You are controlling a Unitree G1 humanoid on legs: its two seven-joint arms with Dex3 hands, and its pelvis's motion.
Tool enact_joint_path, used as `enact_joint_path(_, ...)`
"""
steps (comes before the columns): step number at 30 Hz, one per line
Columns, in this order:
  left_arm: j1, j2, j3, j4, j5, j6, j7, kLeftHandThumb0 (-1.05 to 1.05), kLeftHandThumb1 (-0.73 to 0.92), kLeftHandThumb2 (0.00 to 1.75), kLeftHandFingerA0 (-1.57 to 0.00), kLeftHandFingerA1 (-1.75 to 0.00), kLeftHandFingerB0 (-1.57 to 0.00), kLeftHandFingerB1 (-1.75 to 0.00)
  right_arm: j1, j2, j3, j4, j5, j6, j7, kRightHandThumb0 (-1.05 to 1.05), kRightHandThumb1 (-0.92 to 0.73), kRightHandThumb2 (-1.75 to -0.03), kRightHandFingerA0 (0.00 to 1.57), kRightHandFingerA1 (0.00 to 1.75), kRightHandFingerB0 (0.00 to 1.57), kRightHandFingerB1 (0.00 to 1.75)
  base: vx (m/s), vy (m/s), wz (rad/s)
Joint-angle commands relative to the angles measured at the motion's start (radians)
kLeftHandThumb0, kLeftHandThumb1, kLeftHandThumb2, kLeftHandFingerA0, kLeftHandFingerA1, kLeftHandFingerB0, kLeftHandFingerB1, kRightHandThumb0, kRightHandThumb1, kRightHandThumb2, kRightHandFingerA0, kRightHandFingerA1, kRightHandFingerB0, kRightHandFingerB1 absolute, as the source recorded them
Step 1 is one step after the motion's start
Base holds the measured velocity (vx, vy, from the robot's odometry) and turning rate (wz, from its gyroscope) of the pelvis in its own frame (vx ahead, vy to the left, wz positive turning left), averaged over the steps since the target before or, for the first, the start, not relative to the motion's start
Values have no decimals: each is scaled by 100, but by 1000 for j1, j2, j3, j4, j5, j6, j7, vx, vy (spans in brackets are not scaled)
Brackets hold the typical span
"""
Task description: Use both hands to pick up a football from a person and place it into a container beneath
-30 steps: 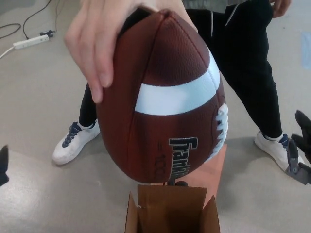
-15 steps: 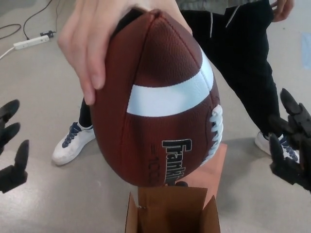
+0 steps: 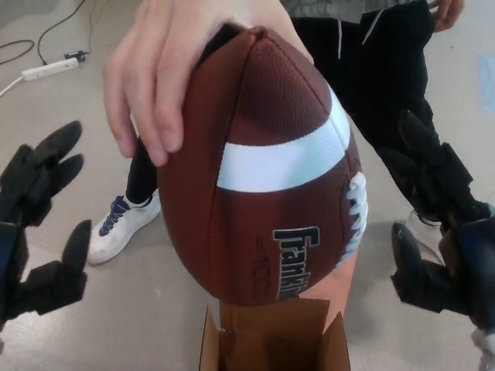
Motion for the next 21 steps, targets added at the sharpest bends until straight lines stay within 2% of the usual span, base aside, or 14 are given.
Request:
enact_joint_path(1,66,-1,-90,-444,-108,-54,-51,-90,78,114,-9,-22,0,-30,27,-83,105,-393,137,-108,149,-90,-68,-110,9,26,0,16,0,0,0)
enact_joint_path(4,67,32,-95,-463,-118,-39,-87,-94,80,114,-10,-18,-3,-28,10,-79,116,-387,115,-109,151,-90,-69,-110,9,26,0,15,0,0,0)
enact_joint_path(5,67,34,-100,-475,-127,-33,-92,-86,75,112,-8,-22,0,-31,4,-75,128,-387,119,-106,153,-95,-89,-68,11,25,0,19,0,0,0)
enact_joint_path(6,57,31,-109,-475,-122,-41,-93,-88,77,111,-16,-27,0,-31,0,-65,145,-393,121,-94,150,-90,-65,-107,9,27,1,17,0,0,0)
enact_joint_path(7,42,26,-123,-479,-105,-45,-93,-88,92,70,-10,-25,-6,-27,-8,-51,170,-398,129,-81,148,-90,-64,-105,8,27,0,17,0,0,0)
enact_joint_path(8,38,25,-127,-484,-97,-41,-92,-88,92,70,-10,-25,-6,-27,-13,-47,179,-399,134,-79,148,-90,-64,-105,8,27,0,17,0,0,0)
enact_joint_path(9,27,26,-142,-518,-71,5,-82,-90,74,108,-8,-22,-7,-31,-32,-35,201,-387,134,-96,150,-90,-63,-104,11,27,3,16,0,0,0)
enact_joint_path(10,22,29,-147,-535,-62,28,-78,-90,73,112,-9,-19,0,-27,-42,-29,209,-382,127,-100,149,-87,-61,-104,8,24,0,18,0,0,0)
enact_joint_path(11,19,34,-150,-551,-55,50,-76,-90,73,112,-9,-19,0,-27,-51,-25,217,-379,119,-102,148,-87,-61,-104,8,24,0,18,0,0,0)
enact_joint_path(12,17,37,-154,-560,-52,58,-76,-89,72,111,-8,-19,-2,-27,-64,-16,226,-375,109,-101,144,-94,-81,-65,9,25,0,23,0,0,0)
enact_joint_path(13,16,34,-163,-566,-49,60,-74,-93,73,104,-5,-19,-7,-30,-71,-11,238,-379,105,-86,142,-87,-60,-104,8,18,1,19,0,0,0)
enact_joint_path(15,18,29,-180,-575,-45,65,-72,-90,72,111,-10,-20,-3,-28,-62,-5,266,-402,89,-55,132,-90,-64,-107,4,16,2,17,0,0,0)
enact_joint_path(16,21,30,-191,-588,-45,79,-72,-92,73,111,-9,-18,-7,-27,-44,1,291,-423,64,-37,118,-93,-68,-109,3,12,2,12,0,0,0)
enact_joint_path(21,17,41,-212,-616,-24,119,-60,-94,77,113,-10,-18,-9,-24,-26,7,327,-427,52,-22,95,-93,-70,-110,1,10,0,11,0,0,0)
